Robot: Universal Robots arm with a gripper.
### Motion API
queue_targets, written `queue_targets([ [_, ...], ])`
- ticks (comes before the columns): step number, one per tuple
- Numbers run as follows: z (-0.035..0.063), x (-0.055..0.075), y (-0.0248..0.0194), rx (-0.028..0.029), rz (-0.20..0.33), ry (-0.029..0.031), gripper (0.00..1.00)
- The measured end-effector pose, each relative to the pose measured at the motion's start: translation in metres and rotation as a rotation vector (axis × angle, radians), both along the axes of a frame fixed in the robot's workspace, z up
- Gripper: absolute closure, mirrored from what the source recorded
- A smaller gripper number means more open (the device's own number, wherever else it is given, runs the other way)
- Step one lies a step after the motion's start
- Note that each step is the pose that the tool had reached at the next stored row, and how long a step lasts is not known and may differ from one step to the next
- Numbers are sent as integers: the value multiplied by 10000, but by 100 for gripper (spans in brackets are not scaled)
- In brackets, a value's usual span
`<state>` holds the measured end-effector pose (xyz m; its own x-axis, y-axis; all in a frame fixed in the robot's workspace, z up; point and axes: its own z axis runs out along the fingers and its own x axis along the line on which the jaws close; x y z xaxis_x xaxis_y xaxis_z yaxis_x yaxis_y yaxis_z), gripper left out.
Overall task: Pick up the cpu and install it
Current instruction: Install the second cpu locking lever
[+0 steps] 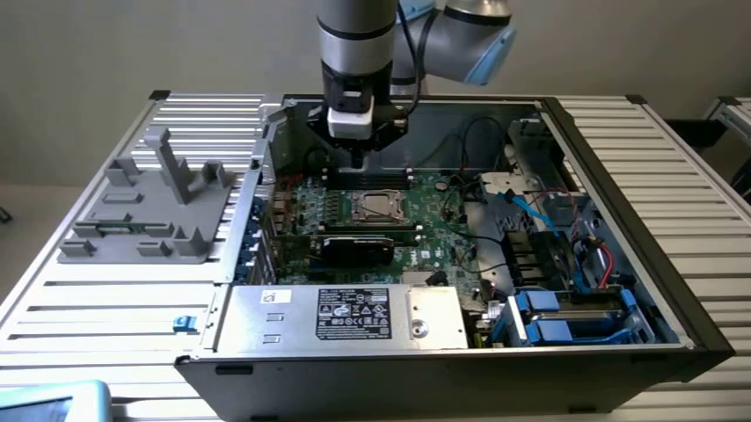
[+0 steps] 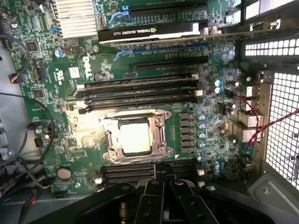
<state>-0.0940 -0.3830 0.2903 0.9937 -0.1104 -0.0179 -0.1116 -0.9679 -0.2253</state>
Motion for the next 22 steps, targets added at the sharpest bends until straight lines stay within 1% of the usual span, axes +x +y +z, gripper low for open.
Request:
queue_targets([
  [4,-19,0,-88,265,0,52,89],
  [7,-37,-1,-150,456,0,70,89],
  [8,-45,-2,-170,508,-1,71,89],
  [11,-76,-4,-204,621,1,71,89],
  [14,-94,-4,-233,768,0,73,89],
  [15,-94,-4,-236,791,0,73,89],
  [19,-95,-4,-237,793,0,73,89],
  [20,-97,-4,-243,803,2,73,89],
  [21,-100,-5,-255,844,3,73,89],
  [22,-104,-6,-272,940,1,74,89],
])
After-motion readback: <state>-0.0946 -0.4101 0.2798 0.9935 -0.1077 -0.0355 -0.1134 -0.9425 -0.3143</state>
